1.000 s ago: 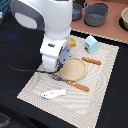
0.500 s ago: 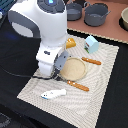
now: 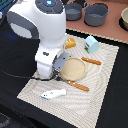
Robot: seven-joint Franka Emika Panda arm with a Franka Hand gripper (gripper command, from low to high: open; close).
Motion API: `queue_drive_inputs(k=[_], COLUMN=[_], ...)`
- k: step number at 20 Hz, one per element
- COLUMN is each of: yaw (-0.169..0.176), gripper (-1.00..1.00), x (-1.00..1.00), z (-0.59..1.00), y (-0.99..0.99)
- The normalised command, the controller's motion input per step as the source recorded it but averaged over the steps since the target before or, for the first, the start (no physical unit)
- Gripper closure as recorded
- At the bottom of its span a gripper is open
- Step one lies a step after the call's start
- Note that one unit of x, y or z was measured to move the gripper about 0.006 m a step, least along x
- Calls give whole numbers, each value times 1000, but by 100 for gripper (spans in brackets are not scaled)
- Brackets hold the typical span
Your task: Interact with the objects in diverse but meaningful ways.
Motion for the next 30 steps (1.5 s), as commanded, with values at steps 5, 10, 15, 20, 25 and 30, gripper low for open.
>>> queue_drive_inputs(k=[5, 10, 15, 20, 25, 30], yaw=[-21, -70, -84, -80, -70, -63], gripper=[100, 100, 100, 100, 100, 100], x=[352, 603, 697, 671, 620, 583], z=[938, 471, 161, 27, 0, -19], y=[287, 0, -95, -61, -4, 0])
